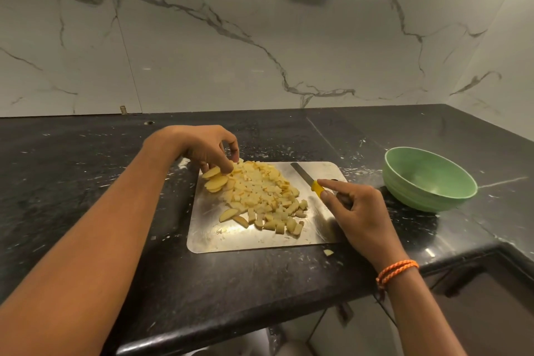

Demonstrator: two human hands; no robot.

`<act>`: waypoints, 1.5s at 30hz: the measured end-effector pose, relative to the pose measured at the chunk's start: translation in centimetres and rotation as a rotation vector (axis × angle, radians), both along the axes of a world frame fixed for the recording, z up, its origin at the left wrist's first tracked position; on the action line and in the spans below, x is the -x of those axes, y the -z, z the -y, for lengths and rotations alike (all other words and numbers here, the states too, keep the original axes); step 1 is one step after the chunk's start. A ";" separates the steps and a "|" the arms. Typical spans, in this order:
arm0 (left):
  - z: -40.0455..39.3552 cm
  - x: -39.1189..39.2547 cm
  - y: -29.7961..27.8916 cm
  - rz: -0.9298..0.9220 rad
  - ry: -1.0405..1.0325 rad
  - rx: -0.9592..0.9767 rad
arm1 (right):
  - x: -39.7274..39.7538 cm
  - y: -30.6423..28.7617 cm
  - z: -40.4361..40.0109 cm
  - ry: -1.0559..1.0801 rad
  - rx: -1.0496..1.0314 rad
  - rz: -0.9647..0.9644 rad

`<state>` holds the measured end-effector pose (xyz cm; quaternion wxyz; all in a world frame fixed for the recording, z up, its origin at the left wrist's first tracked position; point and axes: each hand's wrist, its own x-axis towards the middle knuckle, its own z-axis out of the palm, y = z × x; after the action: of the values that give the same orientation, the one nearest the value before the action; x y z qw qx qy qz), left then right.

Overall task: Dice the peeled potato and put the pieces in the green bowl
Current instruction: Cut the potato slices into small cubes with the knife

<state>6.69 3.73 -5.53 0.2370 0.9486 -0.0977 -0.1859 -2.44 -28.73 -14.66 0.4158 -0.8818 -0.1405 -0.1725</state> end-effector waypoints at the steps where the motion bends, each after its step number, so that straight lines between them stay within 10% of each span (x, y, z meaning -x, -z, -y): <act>1: 0.1 0.0 0.0 0.022 0.002 0.013 | 0.0 0.0 0.0 0.000 0.000 -0.003; 19: 10.0 1.1 2.1 0.335 0.008 0.614 | 0.0 -0.1 -0.1 0.044 -0.038 0.015; 30: 14.2 -1.2 4.9 0.504 0.001 0.252 | 0.3 -0.6 -0.2 0.205 0.030 0.087; 45: 10.2 -1.3 3.9 0.292 0.197 0.086 | 1.4 -1.5 -1.1 0.227 0.254 0.038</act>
<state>7.96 -6.47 -9.45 0.2412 0.9403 -0.2315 -0.0643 -3.81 -27.66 -13.16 0.2759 -0.9342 -0.0682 -0.2158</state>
